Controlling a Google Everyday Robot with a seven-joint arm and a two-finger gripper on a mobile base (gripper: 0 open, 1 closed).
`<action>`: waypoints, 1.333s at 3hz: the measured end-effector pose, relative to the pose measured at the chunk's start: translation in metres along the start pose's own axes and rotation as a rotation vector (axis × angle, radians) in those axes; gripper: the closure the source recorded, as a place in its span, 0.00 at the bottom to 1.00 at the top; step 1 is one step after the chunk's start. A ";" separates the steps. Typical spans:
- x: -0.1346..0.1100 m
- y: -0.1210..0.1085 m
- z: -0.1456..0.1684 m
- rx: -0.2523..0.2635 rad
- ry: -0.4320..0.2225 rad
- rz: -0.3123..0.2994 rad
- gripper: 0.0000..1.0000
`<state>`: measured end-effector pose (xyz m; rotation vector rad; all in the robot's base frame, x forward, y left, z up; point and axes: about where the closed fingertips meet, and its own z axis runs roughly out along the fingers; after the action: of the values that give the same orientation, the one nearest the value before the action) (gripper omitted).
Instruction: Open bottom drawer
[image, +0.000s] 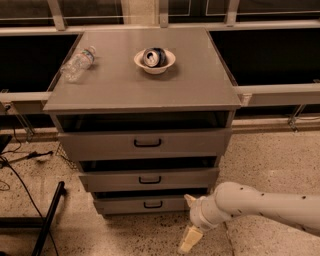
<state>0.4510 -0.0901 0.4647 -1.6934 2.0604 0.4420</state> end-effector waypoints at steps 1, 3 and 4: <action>0.019 0.003 0.033 -0.034 -0.018 -0.027 0.00; 0.082 0.007 0.140 -0.070 -0.122 -0.072 0.00; 0.082 0.007 0.140 -0.069 -0.122 -0.073 0.00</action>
Offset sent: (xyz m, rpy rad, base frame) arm -0.0012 -0.0071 -0.1760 0.1142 0.0314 0.1136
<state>0.4492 -0.0872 0.3022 -1.7302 1.9114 0.5843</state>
